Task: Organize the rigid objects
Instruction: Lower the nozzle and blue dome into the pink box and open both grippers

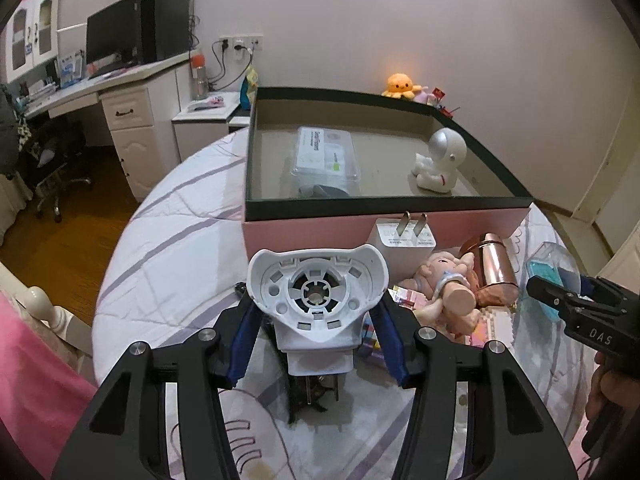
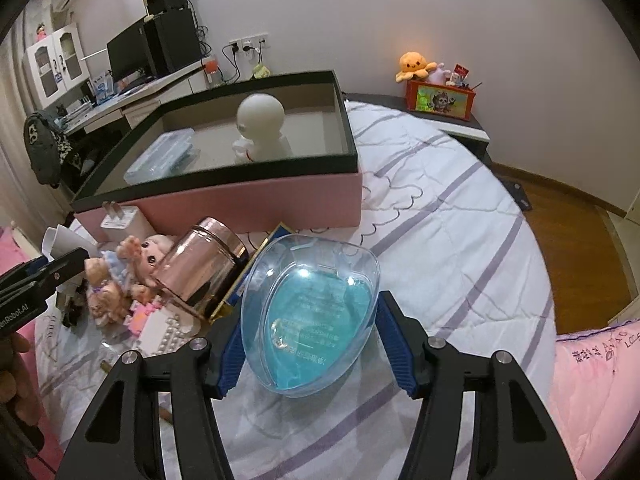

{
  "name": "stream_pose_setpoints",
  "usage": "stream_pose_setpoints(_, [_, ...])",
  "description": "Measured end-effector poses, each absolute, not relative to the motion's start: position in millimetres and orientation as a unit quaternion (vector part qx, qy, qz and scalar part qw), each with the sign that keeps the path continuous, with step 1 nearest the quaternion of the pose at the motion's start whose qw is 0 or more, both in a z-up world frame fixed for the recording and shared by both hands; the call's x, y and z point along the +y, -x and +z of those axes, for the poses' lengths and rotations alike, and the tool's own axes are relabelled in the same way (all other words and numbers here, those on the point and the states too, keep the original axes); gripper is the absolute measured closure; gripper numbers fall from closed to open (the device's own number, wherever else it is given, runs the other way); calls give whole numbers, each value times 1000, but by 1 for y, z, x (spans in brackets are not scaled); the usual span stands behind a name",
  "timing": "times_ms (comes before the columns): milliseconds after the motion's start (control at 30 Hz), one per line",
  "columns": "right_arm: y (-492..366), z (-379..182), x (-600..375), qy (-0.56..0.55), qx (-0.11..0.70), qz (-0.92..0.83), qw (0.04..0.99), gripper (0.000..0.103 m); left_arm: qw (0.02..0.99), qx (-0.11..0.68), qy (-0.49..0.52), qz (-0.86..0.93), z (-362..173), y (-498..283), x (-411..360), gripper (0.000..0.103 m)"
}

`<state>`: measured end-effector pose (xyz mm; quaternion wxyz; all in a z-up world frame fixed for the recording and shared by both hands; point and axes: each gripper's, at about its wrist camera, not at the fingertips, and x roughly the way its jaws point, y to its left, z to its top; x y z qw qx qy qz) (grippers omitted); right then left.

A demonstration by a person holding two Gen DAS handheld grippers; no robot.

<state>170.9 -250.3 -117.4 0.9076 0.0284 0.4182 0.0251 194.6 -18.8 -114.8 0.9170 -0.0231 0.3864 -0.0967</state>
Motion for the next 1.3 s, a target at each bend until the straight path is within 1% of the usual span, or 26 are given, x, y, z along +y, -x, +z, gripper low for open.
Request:
stream_pose_setpoints(333, [-168,-86,-240,-25,389,44,920,42,930,353,22,-97,-82,-179,-10,49])
stream_pose_setpoints(633, [-198,-45,-229,-9,349,74,934,42,944,314,20,-103,-42,-198,-11,49])
stream_pose_setpoints(800, [-226,-26,-224,-4,329,89,940,42,950,291,22,-107,-22,-225,-10,49])
stream_pose_setpoints(967, [-260,-19,-220,-5,323,98,941,42,953,280,22,-111,-9,-264,-17,49])
stream_pose_setpoints(1167, [-312,-25,-218,-7,336,106,936,42,950,290,21,-117,-10,-318,-33,49])
stream_pose_setpoints(1300, [-351,-42,-223,-11,362,100,927,42,942,315,18,-114,-24,-359,-46,49])
